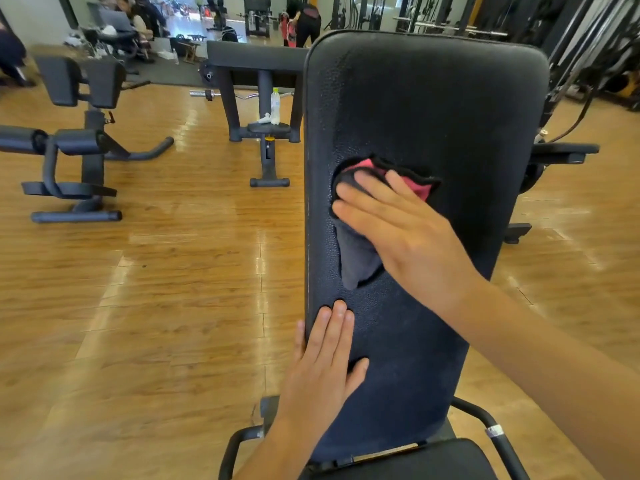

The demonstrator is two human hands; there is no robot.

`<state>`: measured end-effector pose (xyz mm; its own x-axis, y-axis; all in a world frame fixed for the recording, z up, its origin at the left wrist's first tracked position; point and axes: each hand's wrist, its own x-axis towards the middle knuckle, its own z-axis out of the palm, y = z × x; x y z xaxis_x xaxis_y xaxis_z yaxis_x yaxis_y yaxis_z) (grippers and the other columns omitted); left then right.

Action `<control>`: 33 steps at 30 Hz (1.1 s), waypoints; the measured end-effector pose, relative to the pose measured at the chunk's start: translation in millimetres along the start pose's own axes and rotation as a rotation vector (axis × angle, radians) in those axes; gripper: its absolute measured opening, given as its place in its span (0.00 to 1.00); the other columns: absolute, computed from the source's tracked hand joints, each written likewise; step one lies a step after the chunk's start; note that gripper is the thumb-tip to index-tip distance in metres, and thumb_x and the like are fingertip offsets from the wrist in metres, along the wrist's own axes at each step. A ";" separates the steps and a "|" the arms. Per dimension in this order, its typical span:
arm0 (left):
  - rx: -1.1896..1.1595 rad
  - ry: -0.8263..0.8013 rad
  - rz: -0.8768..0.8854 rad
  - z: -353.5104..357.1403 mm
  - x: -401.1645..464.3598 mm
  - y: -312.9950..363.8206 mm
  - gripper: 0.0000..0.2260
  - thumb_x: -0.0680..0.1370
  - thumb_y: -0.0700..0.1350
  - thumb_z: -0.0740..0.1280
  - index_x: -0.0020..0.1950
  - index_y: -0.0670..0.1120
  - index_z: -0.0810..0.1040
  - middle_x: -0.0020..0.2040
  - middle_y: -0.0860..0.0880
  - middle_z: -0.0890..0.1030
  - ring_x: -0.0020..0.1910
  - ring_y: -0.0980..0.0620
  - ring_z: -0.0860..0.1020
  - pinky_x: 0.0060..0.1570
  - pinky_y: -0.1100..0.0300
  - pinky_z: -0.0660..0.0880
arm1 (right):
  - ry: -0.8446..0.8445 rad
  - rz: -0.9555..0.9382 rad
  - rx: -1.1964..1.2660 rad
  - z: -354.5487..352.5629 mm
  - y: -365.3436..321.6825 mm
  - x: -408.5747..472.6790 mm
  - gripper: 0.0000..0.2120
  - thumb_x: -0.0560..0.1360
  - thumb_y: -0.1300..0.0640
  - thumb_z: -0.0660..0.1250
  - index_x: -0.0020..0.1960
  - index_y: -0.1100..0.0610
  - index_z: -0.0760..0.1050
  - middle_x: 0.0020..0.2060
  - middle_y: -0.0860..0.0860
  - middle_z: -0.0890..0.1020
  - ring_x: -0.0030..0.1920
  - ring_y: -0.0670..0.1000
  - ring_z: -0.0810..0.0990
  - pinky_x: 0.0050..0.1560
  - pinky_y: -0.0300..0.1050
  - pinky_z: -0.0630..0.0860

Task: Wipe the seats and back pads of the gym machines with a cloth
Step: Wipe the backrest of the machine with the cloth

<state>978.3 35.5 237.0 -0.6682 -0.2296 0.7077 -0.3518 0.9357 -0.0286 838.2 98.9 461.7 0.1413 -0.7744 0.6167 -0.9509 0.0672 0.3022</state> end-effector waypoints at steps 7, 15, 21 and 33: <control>0.008 0.023 -0.004 4.3 -0.5 0.3 0.41 0.80 0.61 0.59 0.84 0.40 0.46 0.85 0.43 0.44 0.83 0.45 0.46 0.78 0.44 0.51 | 0.424 0.281 0.112 -30.7 15.9 23.3 0.14 0.81 0.69 0.61 0.65 0.65 0.76 0.65 0.60 0.77 0.69 0.60 0.72 0.72 0.62 0.65; 0.021 0.041 0.003 8.1 -1.2 0.1 0.42 0.80 0.61 0.59 0.84 0.40 0.46 0.85 0.43 0.45 0.83 0.45 0.46 0.78 0.43 0.52 | 0.397 0.433 0.100 7.0 -1.7 47.8 0.16 0.80 0.66 0.62 0.66 0.63 0.76 0.67 0.58 0.76 0.71 0.61 0.69 0.75 0.59 0.60; 0.020 0.036 0.018 6.3 -1.7 -0.8 0.36 0.85 0.59 0.53 0.84 0.39 0.46 0.84 0.41 0.45 0.83 0.44 0.46 0.79 0.43 0.50 | 0.298 0.325 0.151 30.2 -43.0 6.0 0.17 0.79 0.69 0.62 0.67 0.62 0.76 0.67 0.55 0.76 0.73 0.56 0.68 0.76 0.56 0.60; 0.028 0.011 0.016 2.8 -0.6 -2.0 0.39 0.82 0.61 0.57 0.84 0.39 0.47 0.84 0.42 0.45 0.83 0.44 0.46 0.78 0.43 0.52 | 0.441 0.412 0.158 -0.5 -35.4 20.0 0.14 0.81 0.66 0.62 0.65 0.64 0.76 0.65 0.57 0.77 0.71 0.58 0.70 0.75 0.57 0.62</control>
<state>977.6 33.0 234.6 -0.6664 -0.2115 0.7149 -0.3596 0.9312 -0.0597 874.8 81.3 463.7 -0.1773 -0.3701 0.9119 -0.9760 0.1850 -0.1147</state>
